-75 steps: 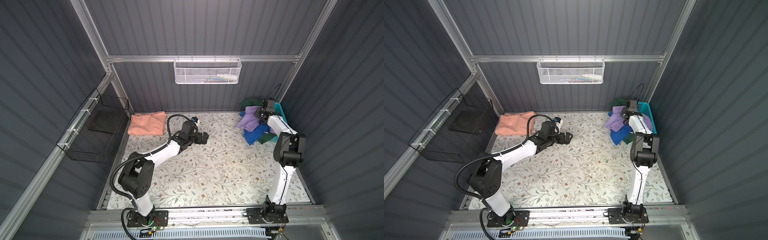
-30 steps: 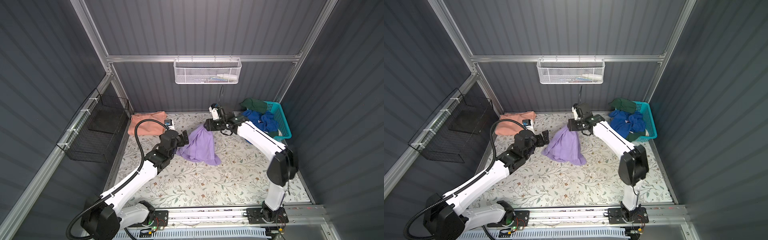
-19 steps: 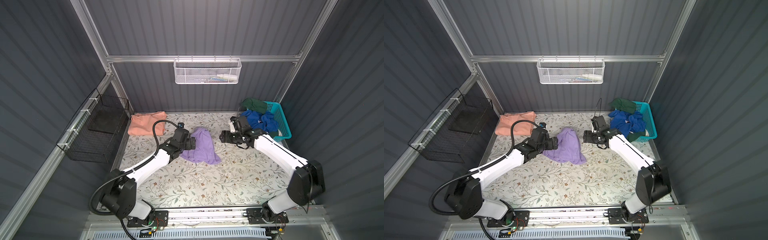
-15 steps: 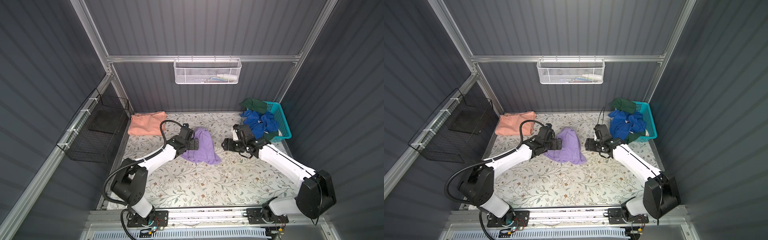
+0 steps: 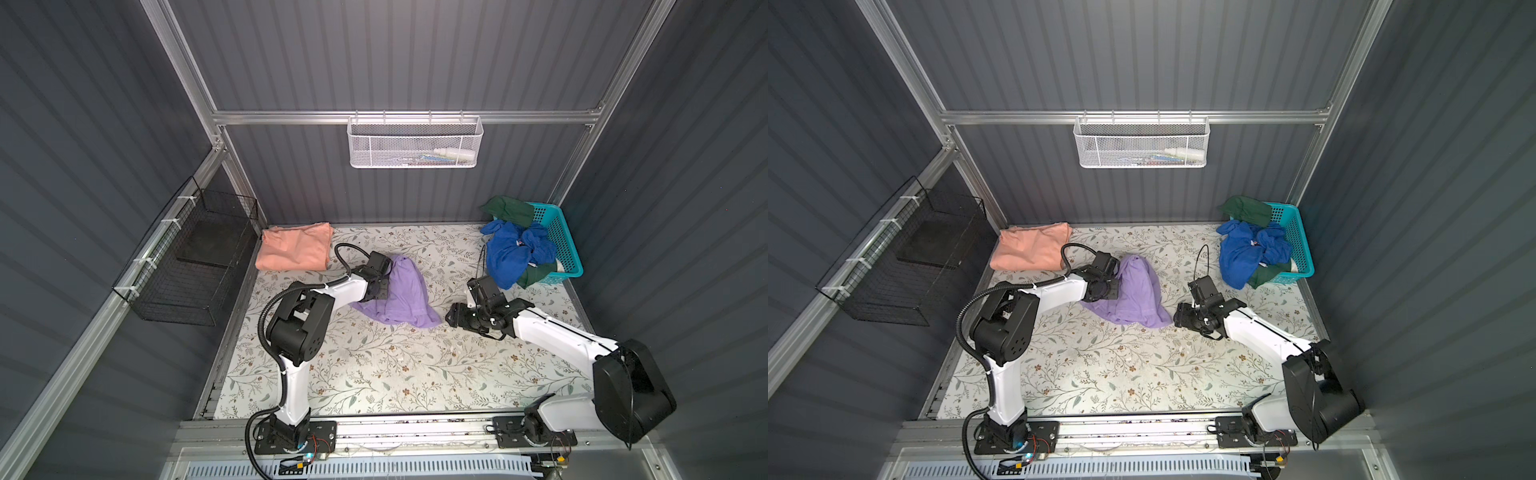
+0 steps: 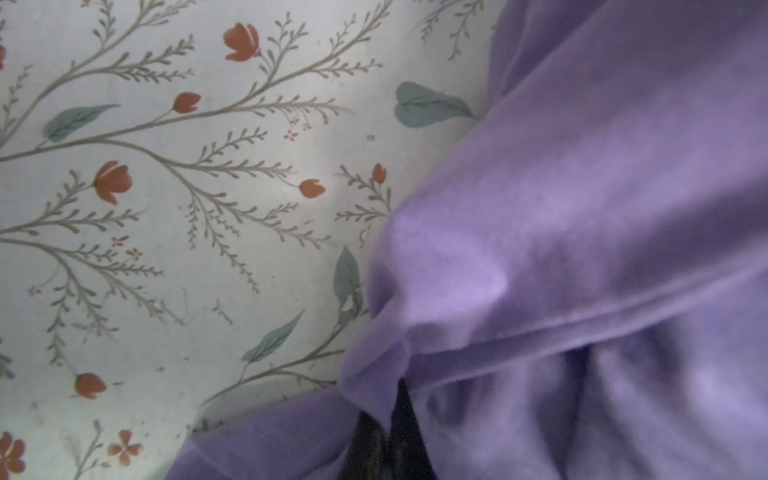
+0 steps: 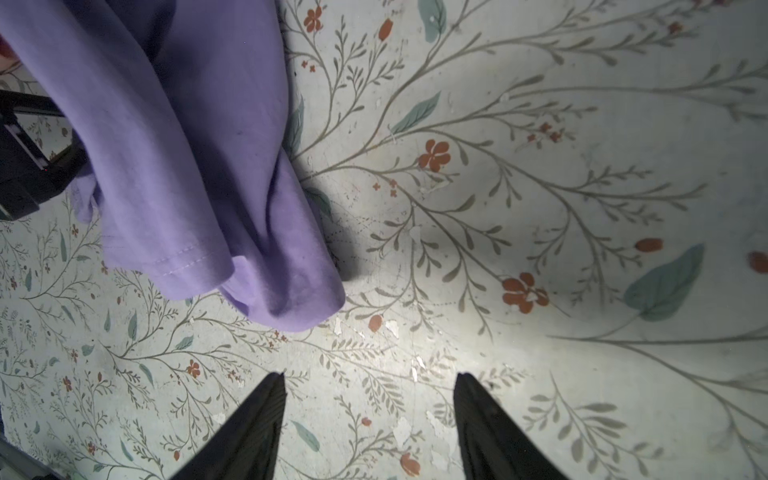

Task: Fold and stack the t-shirts
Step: 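Grasp the lavender t-shirt with the left gripper and lift it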

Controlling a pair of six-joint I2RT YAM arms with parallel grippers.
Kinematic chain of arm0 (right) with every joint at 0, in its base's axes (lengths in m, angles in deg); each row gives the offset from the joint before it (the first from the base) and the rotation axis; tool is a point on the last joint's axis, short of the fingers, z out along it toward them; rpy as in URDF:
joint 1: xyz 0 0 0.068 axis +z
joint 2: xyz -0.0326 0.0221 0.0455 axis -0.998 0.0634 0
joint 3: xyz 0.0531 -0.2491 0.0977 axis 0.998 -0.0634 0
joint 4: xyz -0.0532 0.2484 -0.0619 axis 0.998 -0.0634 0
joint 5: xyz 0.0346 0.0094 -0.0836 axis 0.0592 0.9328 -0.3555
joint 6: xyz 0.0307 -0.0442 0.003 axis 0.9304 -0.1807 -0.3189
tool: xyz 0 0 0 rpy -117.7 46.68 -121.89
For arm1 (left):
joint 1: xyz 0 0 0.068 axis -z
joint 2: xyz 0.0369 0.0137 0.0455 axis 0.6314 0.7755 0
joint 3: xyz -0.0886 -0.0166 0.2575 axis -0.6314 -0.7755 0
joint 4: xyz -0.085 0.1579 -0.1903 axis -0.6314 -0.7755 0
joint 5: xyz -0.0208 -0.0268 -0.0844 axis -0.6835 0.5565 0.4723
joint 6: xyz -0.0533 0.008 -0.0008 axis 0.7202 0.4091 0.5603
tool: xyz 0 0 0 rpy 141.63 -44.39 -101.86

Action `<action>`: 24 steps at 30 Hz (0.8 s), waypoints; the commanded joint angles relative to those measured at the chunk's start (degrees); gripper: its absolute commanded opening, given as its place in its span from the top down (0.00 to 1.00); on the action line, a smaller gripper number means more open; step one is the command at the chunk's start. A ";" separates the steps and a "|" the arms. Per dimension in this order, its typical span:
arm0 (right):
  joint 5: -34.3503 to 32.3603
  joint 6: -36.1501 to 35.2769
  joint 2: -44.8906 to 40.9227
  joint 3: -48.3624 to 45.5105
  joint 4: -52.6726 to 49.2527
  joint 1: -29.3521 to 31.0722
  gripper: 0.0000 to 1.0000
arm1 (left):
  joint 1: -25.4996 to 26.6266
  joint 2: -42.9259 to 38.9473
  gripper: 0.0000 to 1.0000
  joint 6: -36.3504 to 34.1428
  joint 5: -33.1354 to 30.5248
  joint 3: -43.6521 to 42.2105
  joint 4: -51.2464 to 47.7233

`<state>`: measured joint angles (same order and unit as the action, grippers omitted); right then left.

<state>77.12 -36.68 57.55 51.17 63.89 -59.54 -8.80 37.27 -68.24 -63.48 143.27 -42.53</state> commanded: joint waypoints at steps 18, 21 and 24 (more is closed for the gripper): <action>3.00 0.26 5.16 6.28 7.90 1.46 0.33 | 0.15 -29.33 1.00 -6.36 -1.67 21.45 -18.80; 0.69 -0.94 8.98 9.24 8.84 4.47 0.32 | 0.10 -29.00 1.00 -7.33 -1.40 23.27 -19.38; 1.77 -1.34 15.72 13.01 9.35 7.00 0.29 | 0.15 -27.72 1.00 -7.53 -1.76 23.70 -20.56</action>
<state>78.24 -36.90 68.35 61.24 71.65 -54.66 -8.72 6.67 -73.75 -64.69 166.87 -58.38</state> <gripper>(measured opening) 0.705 0.057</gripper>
